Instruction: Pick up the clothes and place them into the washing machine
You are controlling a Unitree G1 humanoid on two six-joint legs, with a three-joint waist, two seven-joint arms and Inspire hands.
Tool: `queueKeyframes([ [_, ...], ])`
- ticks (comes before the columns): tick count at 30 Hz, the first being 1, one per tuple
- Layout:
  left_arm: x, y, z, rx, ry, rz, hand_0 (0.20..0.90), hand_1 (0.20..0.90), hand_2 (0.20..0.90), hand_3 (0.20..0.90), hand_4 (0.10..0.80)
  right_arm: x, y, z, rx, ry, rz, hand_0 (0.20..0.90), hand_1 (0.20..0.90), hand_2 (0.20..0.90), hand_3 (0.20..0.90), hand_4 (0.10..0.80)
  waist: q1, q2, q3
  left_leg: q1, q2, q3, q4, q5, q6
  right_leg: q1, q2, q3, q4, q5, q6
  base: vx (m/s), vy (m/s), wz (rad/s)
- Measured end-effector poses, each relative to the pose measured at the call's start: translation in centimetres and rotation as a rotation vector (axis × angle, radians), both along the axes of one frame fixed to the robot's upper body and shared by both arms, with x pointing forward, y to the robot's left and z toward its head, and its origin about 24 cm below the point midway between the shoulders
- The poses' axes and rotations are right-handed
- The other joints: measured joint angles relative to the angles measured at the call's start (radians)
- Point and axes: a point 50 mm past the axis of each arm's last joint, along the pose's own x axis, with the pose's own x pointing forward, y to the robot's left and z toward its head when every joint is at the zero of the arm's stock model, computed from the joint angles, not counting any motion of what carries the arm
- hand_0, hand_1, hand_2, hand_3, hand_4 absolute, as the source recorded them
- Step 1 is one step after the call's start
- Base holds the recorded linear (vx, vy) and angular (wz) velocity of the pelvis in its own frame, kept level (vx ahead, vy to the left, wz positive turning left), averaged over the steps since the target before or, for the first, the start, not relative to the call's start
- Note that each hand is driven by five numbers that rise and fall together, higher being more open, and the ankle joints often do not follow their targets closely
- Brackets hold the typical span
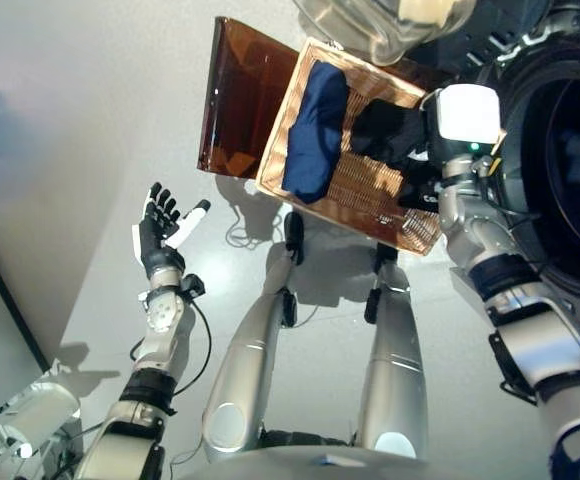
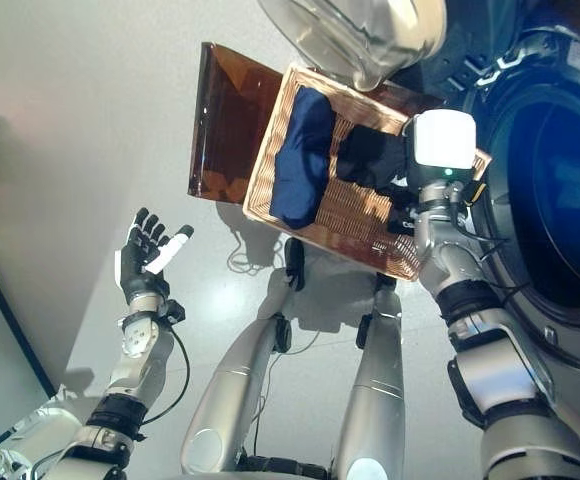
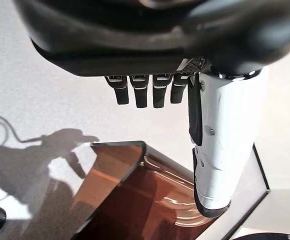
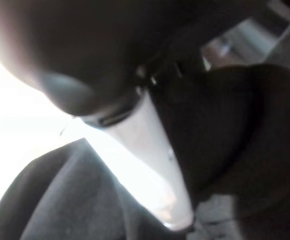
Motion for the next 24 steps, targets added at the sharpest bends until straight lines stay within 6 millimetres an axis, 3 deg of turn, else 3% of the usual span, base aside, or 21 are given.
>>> queueKeyframes([
  [5, -0.3, 0.4, -0.3, -0.003, 0.01, 0.018, 0.9, 0.9, 0.9, 0.9, 0.8, -1.0, -0.9, -0.7, 0.198, -0.052, 0.026, 0.2, 0.2, 0.2, 0.2, 0.3, -0.021, 0.0, 0.0, 0.012, 0.001, 0.006, 0.0, -0.002, 0.002, 0.008, 0.0, 0.005, 0.0, -0.001, -0.001, 0.033, -0.012, -0.04],
  [11, -0.6, 0.4, -0.9, -0.003, 0.037, 0.024, 0.9, 0.9, 0.9, 0.9, 0.8, -2.0, -0.1, -3.3, 0.519, -0.075, 0.093, 0.2, 0.2, 0.2, 0.2, 0.3, -0.039, -0.003, -0.001, 0.043, 0.005, 0.011, 0.0, -0.01, 0.012, 0.043, 0.005, 0.006, -0.016, 0.002, 0.004, 0.037, -0.011, -0.05],
  [18, -1.1, 0.6, -2.2, -0.01, 0.095, 0.037, 0.9, 0.9, 0.9, 0.9, 0.8, -3.4, 3.3, -6.7, 1.307, -0.176, 0.317, 0.2, 0.2, 0.2, 0.2, 0.3, -0.054, -0.005, -0.002, 0.076, 0.011, 0.026, -0.003, -0.019, 0.013, 0.075, 0.011, 0.012, -0.035, 0.004, 0.004, 0.023, -0.001, -0.07],
  [24, -1.7, 0.5, -3.1, -0.025, 0.13, 0.039, 0.9, 0.9, 0.9, 0.9, 0.8, -3.7, 4.3, -8.1, 1.858, -0.307, 0.467, 0.2, 0.2, 0.2, 0.2, 0.3, -0.052, -0.005, -0.003, 0.083, 0.013, 0.037, -0.002, -0.025, 0.011, 0.075, 0.015, 0.028, -0.038, 0.002, 0.0, 0.016, 0.004, -0.07],
])
